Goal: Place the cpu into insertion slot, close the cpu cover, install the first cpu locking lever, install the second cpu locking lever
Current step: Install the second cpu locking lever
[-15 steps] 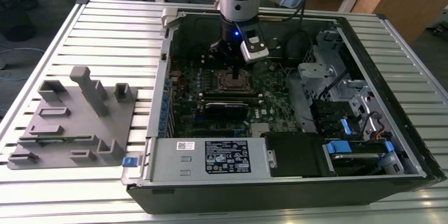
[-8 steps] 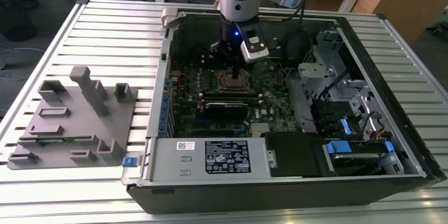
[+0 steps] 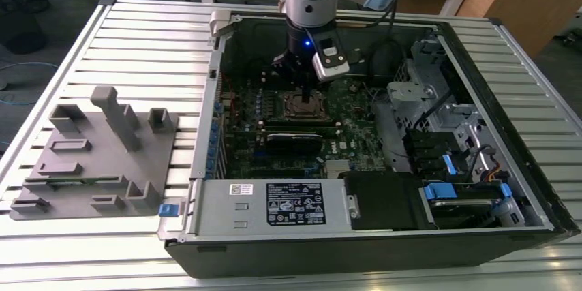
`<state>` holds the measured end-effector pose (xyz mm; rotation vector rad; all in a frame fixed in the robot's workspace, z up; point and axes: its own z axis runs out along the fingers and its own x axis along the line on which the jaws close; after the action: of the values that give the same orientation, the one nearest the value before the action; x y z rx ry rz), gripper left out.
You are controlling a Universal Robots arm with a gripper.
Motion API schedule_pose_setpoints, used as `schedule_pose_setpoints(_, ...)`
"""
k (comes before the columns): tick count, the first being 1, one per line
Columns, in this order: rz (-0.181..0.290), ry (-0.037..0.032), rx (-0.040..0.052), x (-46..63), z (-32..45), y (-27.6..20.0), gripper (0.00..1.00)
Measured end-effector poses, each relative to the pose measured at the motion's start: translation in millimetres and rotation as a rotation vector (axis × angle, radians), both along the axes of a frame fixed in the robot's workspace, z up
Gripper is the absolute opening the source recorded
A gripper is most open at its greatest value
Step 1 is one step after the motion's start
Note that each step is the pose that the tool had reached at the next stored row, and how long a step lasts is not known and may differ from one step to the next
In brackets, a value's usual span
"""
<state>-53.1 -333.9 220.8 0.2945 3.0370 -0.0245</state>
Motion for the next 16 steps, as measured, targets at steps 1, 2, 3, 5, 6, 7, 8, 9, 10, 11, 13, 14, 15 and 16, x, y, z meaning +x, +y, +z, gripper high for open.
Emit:
schedule_pose_setpoints(1,0.000,-0.0001,0.0002,0.0,0.6,0.0,0.11)
schedule_pose_setpoints(2,0.000,-0.0002,0.0002,0.0,1.6,0.1,0.11)
schedule_pose_setpoints(3,0.000,-0.0001,0.0002,0.0,2.9,0.1,0.11)
schedule_pose_setpoints(5,0.000,-0.0001,0.0002,0.0,5.3,0.0,0.11)
schedule_pose_setpoints(6,0.000,-0.0002,0.0002,0.0,6.8,0.1,0.11)
schedule_pose_setpoints(7,0.000,-0.0002,0.0003,0.0,8.5,0.1,0.11)
schedule_pose_setpoints(8,0.000,-0.0002,0.0003,0.0,10.1,0.1,0.11)
schedule_pose_setpoints(9,0.000,-0.0001,0.0002,0.0,11.4,0.1,0.11)
schedule_pose_setpoints(10,0.000,-0.0001,0.0002,0.0,12.5,0.0,0.11)
schedule_pose_setpoints(11,0.000,-0.0002,0.0002,0.0,13.5,0.0,0.11)
schedule_pose_setpoints(13,0.000,-0.0002,0.0003,0.0,13.8,0.1,0.11)
schedule_pose_setpoints(14,0.000,-0.0003,0.0005,0.1,13.7,0.1,0.11)
schedule_pose_setpoints(15,0.000,-0.0003,0.0005,0.0,13.8,0.1,0.11)
schedule_pose_setpoints(16,0.000,-0.0002,0.0003,0.0,13.9,0.1,0.11)
